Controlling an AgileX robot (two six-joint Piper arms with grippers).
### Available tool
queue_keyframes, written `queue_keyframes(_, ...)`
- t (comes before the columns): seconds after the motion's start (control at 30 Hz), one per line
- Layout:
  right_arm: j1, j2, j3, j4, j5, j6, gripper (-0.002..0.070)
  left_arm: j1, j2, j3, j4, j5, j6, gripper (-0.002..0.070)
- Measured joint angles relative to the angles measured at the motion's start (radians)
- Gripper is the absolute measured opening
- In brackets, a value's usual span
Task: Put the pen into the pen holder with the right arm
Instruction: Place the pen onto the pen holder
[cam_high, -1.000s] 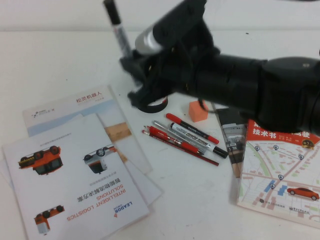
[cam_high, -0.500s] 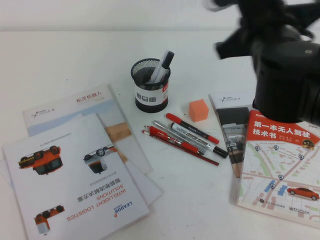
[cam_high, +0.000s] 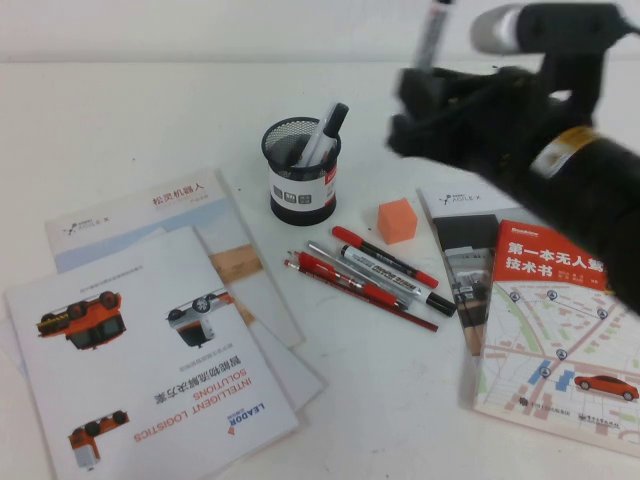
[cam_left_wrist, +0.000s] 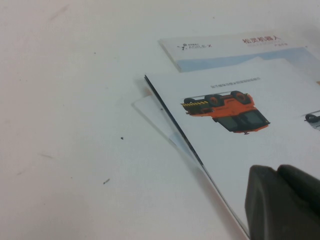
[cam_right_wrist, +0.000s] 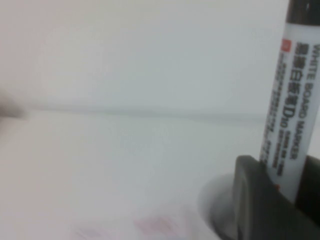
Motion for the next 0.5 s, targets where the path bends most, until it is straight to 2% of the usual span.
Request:
queue_keyframes(0.07, 0.013, 0.037, 0.006, -0.413, -0.178, 0.36, 0.0115, 0.0, 0.0, 0.0, 0.0, 0.0, 0.0, -0.0002)
queue_keyframes(0.13, 0.012, 0.078, -0.02, -0.605, -0.388, 0.504, 0.0115, 0.0, 0.0, 0.0, 0.0, 0.0, 0.0, -0.0003)
queue_keyframes(0.2, 0.016, 0.13, -0.086, -0.706, -0.515, 0.585, 0.0115, 0.0, 0.0, 0.0, 0.0, 0.0, 0.0, -0.0003)
queue_keyframes(0.27, 0.018, 0.173, -0.162, -0.702, -0.501, 0.582, 0.0114, 0.0, 0.0, 0.0, 0.0, 0.0, 0.0, -0.0002)
queue_keyframes(0.4, 0.018, 0.263, -0.328, -0.573, -0.257, 0.351, 0.0114, 0.0, 0.0, 0.0, 0.0, 0.0, 0.0, -0.0002)
queue_keyframes(0.5, 0.018, 0.328, -0.415, -0.531, -0.167, 0.234, 0.0115, 0.0, 0.0, 0.0, 0.0, 0.0, 0.0, -0.0002)
